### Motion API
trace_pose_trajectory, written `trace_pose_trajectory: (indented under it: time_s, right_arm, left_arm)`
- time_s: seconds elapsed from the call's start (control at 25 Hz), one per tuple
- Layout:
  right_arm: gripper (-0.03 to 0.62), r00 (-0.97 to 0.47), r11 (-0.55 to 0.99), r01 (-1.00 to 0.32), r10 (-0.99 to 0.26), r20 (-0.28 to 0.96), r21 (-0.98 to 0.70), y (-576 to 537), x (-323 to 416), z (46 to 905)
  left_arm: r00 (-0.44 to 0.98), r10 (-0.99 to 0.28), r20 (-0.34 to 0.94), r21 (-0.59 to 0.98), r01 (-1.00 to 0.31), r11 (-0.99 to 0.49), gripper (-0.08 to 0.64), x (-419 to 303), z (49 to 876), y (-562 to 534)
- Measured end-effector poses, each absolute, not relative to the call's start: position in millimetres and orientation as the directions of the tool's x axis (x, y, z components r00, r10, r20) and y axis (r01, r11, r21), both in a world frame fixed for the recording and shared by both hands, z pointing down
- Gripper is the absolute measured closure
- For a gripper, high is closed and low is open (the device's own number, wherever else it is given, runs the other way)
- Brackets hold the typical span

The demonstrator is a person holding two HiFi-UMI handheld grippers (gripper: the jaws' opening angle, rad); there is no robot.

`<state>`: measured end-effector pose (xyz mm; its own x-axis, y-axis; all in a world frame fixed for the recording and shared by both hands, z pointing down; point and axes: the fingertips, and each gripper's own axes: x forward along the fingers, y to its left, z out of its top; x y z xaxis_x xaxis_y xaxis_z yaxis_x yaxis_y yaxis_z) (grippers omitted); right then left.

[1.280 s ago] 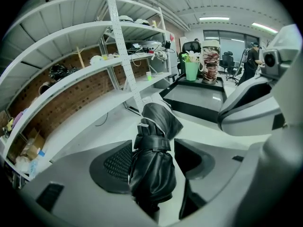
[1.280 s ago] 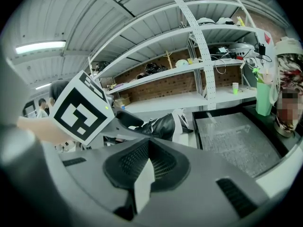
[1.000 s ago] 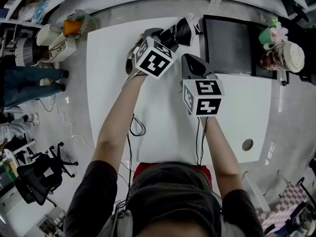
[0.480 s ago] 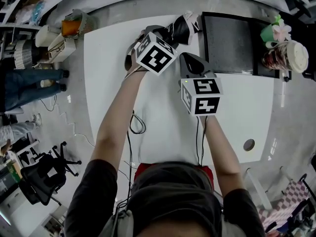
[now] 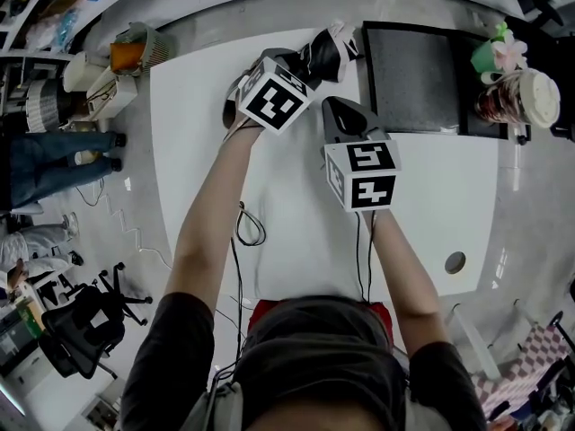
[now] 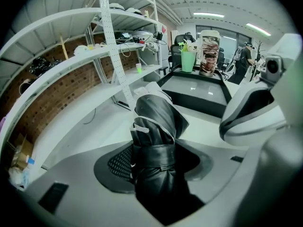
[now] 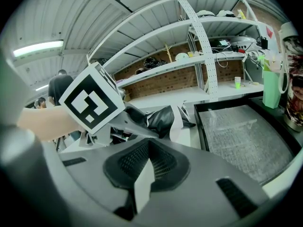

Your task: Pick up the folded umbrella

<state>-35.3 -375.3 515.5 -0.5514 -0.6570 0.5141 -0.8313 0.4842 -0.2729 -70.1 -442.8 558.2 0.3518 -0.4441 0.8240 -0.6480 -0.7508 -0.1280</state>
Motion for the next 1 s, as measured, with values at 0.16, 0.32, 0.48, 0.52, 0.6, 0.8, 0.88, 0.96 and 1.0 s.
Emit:
trace_pose_trajectory:
  time_s: [0.16,0.32,0.48,0.52,0.6,0.8,0.88,0.96,1.0]
  right_arm:
    - [0.574,-0.545,0.473,-0.836,-0.666,0.509,-0.278,-375.6,-33.5,514.4]
    - [0.574,-0.537,0.458,-0.843,-0.670,0.513,-0.283,-371.6,-30.8,515.4]
    - [0.574,-0.529,0.445,-0.848,-0.679,0.509,-0.287,-370.8,-25.7,512.4]
    - [0.574,-0.527,0.443,-0.849,-0.681,0.508,-0.287,-370.4,-24.7,511.3]
    - [0.574,-0.523,0.441,-0.852,-0.686,0.506,-0.283,-370.5,-23.2,508.0]
    - [0.574,-0.510,0.435,-0.860,-0.701,0.499,-0.268,-371.8,-18.3,499.0]
    - [0.574,-0.502,0.427,-0.865,-0.709,0.496,-0.264,-371.7,-15.0,495.9]
    - [0.574,-0.494,0.419,-0.869,-0.718,0.491,-0.262,-370.9,-12.5,491.7]
    - [0.574,-0.490,0.415,-0.872,-0.722,0.488,-0.260,-370.3,-11.4,489.4]
  left_arm:
    - [0.337,-0.472,0.815,-0.166,-0.643,-0.747,0.337,-69.4,556.7,-443.5]
    - [0.315,-0.502,0.806,-0.200,-0.652,-0.731,0.353,-70.1,556.4,-442.4]
    - [0.312,-0.512,0.800,-0.188,-0.679,-0.709,0.356,-70.6,555.5,-441.1]
    - [0.315,-0.511,0.800,-0.181,-0.686,-0.705,0.357,-70.5,555.2,-440.1]
    - [0.323,-0.513,0.795,-0.168,-0.695,-0.699,0.357,-69.5,553.3,-438.6]
    - [0.343,-0.535,0.772,-0.152,-0.717,-0.680,0.359,-65.2,544.6,-436.4]
    - [0.350,-0.548,0.759,-0.154,-0.722,-0.674,0.359,-62.9,539.3,-435.5]
    - [0.360,-0.562,0.745,-0.155,-0.726,-0.670,0.359,-60.7,531.8,-434.6]
    - [0.365,-0.569,0.736,-0.156,-0.727,-0.668,0.359,-59.7,527.5,-434.0]
